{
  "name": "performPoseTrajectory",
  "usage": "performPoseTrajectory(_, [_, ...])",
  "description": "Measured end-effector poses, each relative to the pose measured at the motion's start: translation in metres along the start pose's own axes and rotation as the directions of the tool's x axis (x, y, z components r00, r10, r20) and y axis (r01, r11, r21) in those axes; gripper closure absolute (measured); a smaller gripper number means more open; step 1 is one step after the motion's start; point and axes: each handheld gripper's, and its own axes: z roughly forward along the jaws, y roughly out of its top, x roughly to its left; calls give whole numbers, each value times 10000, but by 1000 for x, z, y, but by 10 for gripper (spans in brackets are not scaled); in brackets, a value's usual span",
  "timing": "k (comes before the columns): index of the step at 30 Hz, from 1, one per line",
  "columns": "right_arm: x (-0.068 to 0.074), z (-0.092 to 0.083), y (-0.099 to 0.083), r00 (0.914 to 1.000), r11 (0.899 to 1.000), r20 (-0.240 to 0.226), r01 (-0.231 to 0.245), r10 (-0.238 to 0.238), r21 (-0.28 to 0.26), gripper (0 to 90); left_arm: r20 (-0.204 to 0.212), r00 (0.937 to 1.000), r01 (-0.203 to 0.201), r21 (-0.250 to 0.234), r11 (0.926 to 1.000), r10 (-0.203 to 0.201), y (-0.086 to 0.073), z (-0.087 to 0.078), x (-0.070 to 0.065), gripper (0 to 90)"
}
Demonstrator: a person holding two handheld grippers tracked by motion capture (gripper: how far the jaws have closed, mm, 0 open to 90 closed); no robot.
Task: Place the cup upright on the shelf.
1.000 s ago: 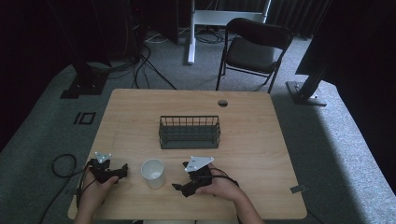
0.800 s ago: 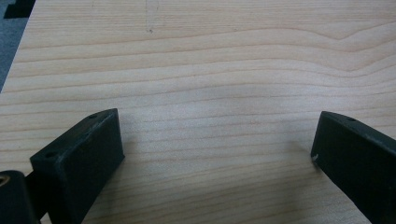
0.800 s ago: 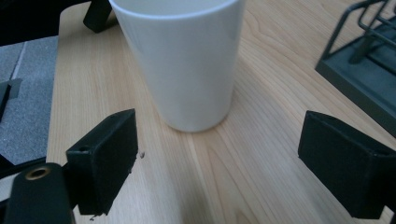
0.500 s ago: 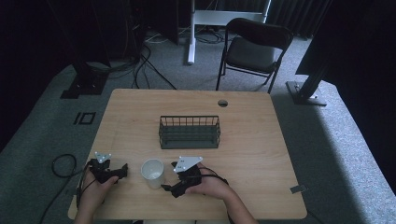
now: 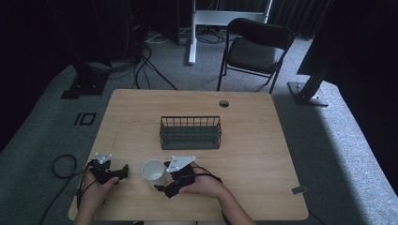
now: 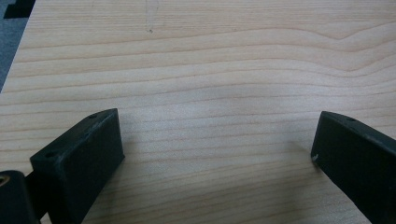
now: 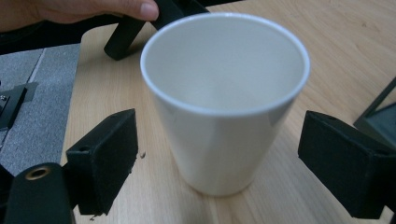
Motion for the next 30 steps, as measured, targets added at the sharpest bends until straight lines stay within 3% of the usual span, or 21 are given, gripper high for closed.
performPoseTrajectory(13, [1, 11, 12, 9998, 9996, -151, 157, -160, -240, 133, 6, 10000, 8, -6, 10000, -8, 0, 0, 0, 25])
performPoseTrajectory(30, [-3, 13, 21, 9998, 9989, 146, 124, -118, -456, 197, 4, 10000, 3, 0, 10000, -3, 0, 0, 0, 25])
